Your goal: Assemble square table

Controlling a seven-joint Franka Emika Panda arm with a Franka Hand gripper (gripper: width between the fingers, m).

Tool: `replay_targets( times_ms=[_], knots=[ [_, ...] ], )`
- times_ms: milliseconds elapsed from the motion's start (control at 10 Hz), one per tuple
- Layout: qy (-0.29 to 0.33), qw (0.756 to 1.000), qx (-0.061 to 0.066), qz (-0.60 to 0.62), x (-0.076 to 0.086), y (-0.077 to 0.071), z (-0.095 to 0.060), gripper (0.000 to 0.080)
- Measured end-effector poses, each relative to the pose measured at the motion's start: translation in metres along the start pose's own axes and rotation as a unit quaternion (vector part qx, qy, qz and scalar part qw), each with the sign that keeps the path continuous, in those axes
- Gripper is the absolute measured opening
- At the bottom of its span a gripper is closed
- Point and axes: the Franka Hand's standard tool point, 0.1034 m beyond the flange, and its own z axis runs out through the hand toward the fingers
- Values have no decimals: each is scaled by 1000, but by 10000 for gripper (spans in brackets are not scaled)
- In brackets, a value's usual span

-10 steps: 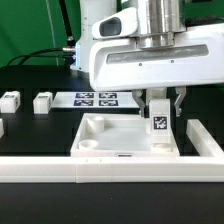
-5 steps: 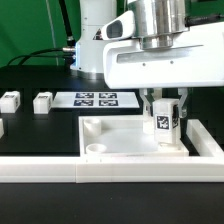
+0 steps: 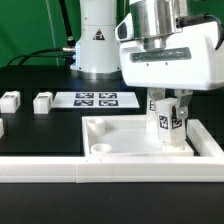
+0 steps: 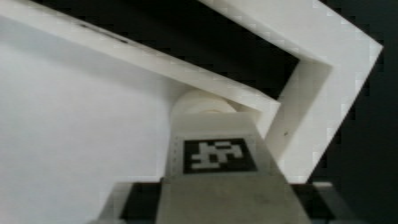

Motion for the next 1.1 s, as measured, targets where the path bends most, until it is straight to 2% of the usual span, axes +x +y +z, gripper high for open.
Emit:
replay_targets(
  times_ms=[200, 300, 400, 500, 700, 1000, 1100],
  knots=[
    [-1, 1000, 0, 10, -1, 0, 0, 295],
    [-1, 1000, 0, -13, -1, 0, 0, 514],
    [0, 999, 0, -48, 0, 0, 0, 514],
    [0, 997, -1, -83, 1, 1, 1, 624],
    [-7, 982, -7, -190, -2, 1, 1, 647],
    [-7, 955, -6, -296, -1, 1, 1, 649],
    [-11, 934, -20, -356, -6, 1, 1, 649]
  ],
)
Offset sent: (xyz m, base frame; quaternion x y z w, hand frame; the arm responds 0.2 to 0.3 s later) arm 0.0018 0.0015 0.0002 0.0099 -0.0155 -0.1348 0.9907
